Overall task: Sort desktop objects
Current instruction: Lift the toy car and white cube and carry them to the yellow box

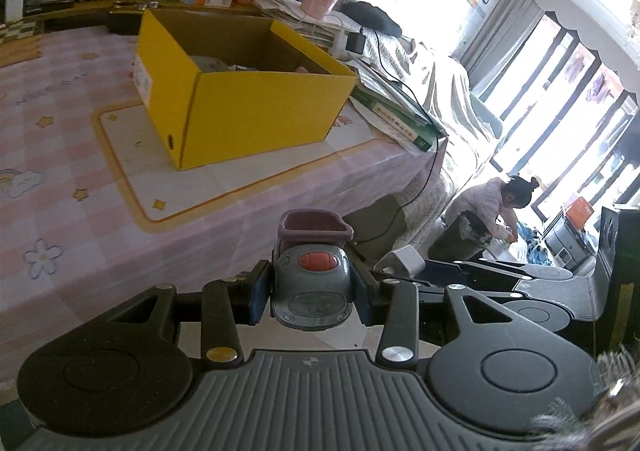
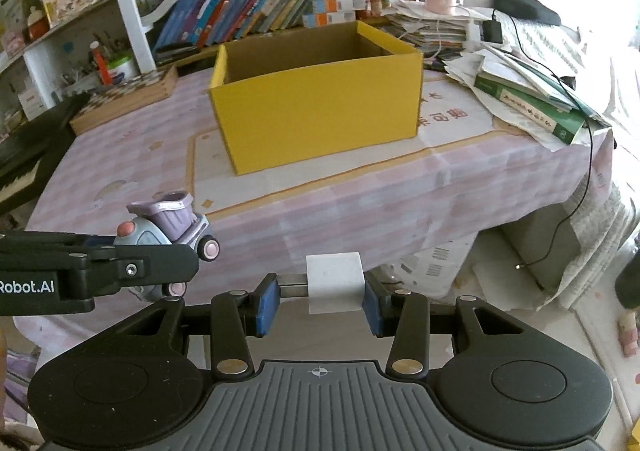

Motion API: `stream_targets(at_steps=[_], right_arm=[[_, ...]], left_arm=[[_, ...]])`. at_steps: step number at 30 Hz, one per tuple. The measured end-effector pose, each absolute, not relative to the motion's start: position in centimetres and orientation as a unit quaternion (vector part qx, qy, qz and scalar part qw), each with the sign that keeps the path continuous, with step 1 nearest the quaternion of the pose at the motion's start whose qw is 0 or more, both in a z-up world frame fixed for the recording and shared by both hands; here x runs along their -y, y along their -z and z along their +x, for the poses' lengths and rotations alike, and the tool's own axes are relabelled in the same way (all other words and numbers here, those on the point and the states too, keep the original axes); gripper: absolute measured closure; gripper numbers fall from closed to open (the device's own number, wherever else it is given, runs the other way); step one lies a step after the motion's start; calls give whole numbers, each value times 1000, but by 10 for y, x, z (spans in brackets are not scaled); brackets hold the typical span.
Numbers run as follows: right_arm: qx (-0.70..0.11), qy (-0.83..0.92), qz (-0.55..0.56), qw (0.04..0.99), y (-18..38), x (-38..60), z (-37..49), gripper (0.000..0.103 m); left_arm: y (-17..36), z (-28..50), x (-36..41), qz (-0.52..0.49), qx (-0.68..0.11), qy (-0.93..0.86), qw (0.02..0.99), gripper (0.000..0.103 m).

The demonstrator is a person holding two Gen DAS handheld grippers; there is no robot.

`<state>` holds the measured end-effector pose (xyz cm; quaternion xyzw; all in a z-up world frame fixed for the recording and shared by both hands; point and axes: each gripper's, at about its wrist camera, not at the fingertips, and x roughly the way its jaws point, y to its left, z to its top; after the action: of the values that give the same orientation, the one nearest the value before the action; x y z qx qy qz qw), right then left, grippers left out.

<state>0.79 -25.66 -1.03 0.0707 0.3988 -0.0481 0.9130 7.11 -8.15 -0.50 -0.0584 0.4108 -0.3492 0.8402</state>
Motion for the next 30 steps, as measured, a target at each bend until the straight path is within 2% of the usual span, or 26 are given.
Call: stream_targets(at_steps=[17, 30], right_arm=[[-413, 23, 69, 908, 14, 329, 43, 60], [-385, -18, 66, 920, 1, 369, 88, 60]], left_arm=[[7, 96, 162, -46, -414, 343, 842, 64], [-26, 121, 197, -22, -352, 320, 879, 64]])
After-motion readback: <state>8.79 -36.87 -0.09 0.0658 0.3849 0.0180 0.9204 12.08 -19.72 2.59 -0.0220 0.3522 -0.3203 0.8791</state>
